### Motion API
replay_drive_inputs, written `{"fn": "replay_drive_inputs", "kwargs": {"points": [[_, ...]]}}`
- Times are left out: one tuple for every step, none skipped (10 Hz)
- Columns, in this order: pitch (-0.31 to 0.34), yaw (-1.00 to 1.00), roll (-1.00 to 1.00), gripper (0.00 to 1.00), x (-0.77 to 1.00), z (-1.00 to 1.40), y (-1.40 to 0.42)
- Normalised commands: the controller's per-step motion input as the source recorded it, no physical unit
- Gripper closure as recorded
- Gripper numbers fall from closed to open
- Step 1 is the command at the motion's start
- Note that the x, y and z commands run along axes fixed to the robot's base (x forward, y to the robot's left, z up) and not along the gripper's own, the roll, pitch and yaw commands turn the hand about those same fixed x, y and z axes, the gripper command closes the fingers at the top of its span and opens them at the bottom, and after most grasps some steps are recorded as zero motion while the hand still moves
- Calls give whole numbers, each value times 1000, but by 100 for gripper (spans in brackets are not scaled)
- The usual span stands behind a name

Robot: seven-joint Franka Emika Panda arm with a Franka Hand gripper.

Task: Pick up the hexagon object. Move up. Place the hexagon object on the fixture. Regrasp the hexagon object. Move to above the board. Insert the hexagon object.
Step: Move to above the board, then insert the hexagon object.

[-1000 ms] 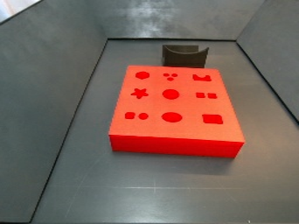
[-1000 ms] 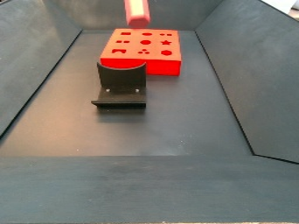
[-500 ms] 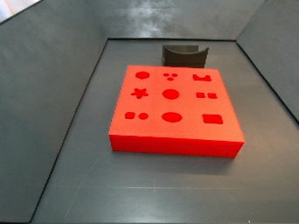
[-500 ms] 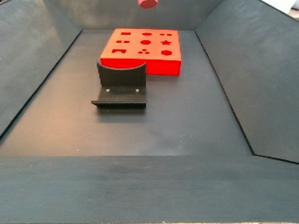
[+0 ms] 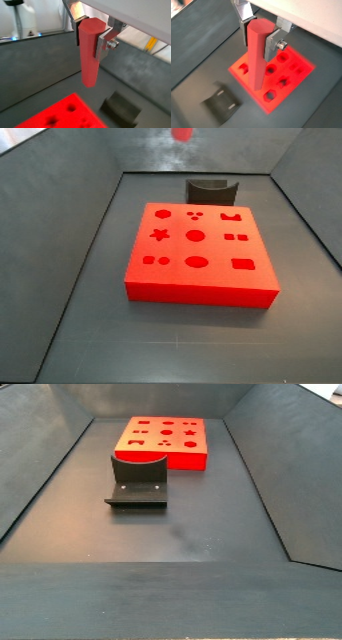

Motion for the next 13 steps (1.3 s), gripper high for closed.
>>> {"fn": "replay_drive_inputs", "kwargs": {"points": [[-81,-132,-1000,100,-352,95,-877],[-76,-105,-857,100,-223,48,-457],[-67,-90,-719,100,-165,28,-306],[-43,-30,-390,100,-87,17,-87],[-38,-20,-280,100,-62,8,-30],[20,300,-10,100,-154,-571,740],[50,229,23,100,-131,-437,760],[71,226,59,100,-149,-329,743],[0,274,31,100,-217,-449,740],[0,-97,0,100,-117,-486,820],[0,-340,-1,100,-40,-526,609],[0,-563,-131,100,0,-589,297],[-64,-717,-224,100,66,-543,51]]}}
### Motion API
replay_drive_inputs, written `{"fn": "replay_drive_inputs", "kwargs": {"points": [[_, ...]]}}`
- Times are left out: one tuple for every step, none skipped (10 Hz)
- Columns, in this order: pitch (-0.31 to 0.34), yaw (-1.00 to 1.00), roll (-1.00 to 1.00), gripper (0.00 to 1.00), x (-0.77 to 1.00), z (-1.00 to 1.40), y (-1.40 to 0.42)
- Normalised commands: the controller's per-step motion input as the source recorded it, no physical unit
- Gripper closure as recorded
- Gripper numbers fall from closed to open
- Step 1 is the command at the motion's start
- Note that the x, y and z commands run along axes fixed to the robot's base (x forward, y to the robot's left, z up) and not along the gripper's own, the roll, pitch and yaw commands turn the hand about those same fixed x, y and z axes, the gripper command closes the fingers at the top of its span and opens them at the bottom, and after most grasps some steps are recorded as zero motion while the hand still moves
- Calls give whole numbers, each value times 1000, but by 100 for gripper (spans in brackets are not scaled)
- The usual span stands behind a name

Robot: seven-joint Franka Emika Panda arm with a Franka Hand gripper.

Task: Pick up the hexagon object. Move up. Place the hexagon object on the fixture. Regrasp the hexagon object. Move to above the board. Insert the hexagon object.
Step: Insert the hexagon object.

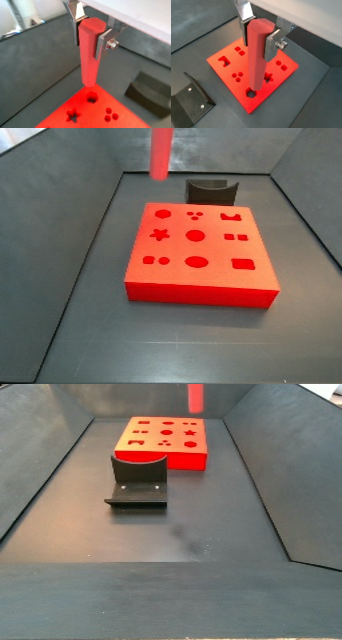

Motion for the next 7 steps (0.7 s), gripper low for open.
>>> {"fn": "replay_drive_inputs", "kwargs": {"points": [[-146,-834,-186,100,40,-451,0],[-107,-914,-113,100,0,-523,0],[-129,-903,-129,100,0,-494,0],[-164,-840,-189,100,6,-431,0],[-193,-689,-323,100,191,-351,26],[-314,-280,-476,100,91,-37,283],[-327,-91,-500,100,6,0,417]]}}
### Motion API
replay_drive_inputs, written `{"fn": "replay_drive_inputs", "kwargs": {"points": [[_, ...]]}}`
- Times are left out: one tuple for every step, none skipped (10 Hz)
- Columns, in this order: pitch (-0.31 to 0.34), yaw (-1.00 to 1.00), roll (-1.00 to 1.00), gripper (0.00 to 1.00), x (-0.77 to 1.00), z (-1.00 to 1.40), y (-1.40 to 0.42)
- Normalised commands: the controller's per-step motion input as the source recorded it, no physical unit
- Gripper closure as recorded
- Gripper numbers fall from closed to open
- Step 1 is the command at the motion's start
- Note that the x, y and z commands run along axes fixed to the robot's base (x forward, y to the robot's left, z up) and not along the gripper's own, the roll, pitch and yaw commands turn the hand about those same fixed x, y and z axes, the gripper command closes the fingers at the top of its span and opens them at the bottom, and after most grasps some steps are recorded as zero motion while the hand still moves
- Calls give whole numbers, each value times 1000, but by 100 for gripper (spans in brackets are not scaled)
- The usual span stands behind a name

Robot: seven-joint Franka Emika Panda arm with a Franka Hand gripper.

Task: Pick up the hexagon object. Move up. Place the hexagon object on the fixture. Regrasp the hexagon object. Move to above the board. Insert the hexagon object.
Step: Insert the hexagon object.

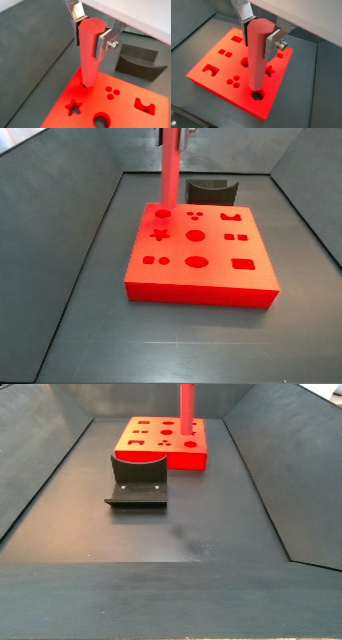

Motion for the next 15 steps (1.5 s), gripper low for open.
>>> {"fn": "replay_drive_inputs", "kwargs": {"points": [[-364,-86,-500,100,3,0,377],[-251,-254,-447,100,-17,-109,291],[-166,-380,-263,100,-206,-323,274],[0,-103,57,100,-174,-174,-43],[6,34,0,100,20,0,-23],[4,40,0,100,0,0,-6],[0,54,6,100,0,-34,-43],[7,0,54,100,-126,-60,0],[0,0,139,100,-183,-129,-86],[0,0,147,100,-146,-114,-100],[0,0,129,100,-86,-77,-100],[0,0,139,100,0,-126,-86],[0,40,124,100,0,-194,0],[0,0,111,100,0,-209,0],[0,0,116,100,-3,-189,0]]}}
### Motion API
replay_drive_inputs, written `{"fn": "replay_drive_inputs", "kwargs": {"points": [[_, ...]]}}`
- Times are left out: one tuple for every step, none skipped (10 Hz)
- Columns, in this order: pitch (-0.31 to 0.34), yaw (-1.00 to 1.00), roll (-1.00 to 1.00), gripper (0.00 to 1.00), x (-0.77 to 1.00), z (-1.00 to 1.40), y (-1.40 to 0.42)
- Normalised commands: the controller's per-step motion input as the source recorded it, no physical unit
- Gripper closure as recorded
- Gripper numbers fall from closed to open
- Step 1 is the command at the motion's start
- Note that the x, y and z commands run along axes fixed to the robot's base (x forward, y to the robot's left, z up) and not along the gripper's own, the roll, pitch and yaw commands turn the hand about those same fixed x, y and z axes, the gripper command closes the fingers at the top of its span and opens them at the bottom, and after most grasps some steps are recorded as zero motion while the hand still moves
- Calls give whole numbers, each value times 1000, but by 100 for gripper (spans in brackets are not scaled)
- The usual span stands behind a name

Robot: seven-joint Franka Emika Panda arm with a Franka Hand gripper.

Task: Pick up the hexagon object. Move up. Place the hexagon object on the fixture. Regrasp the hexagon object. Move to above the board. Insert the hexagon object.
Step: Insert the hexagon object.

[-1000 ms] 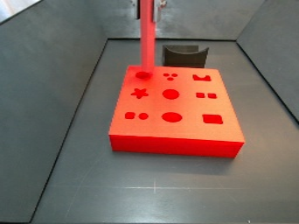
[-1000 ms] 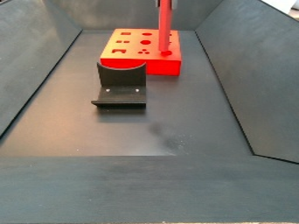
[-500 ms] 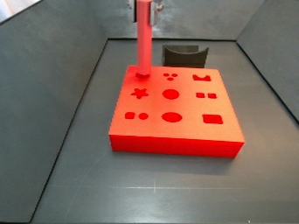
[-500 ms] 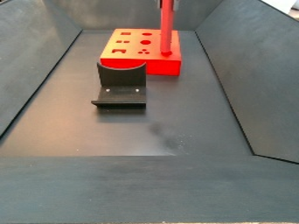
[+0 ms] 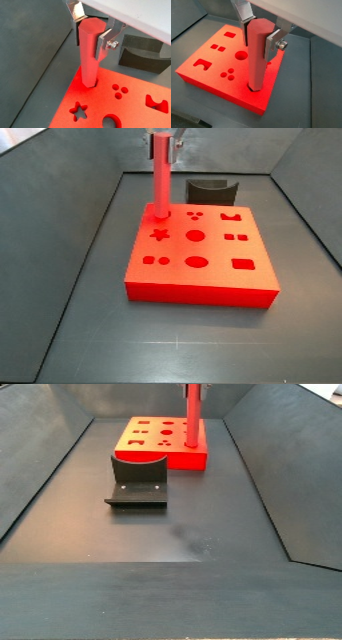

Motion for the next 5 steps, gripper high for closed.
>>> {"fn": "replay_drive_inputs", "kwargs": {"points": [[0,0,100,100,0,-191,0],[-20,0,90,100,86,-277,0],[0,0,116,100,214,-271,0],[0,0,116,100,106,-217,14],[0,0,151,100,0,-280,0]]}}
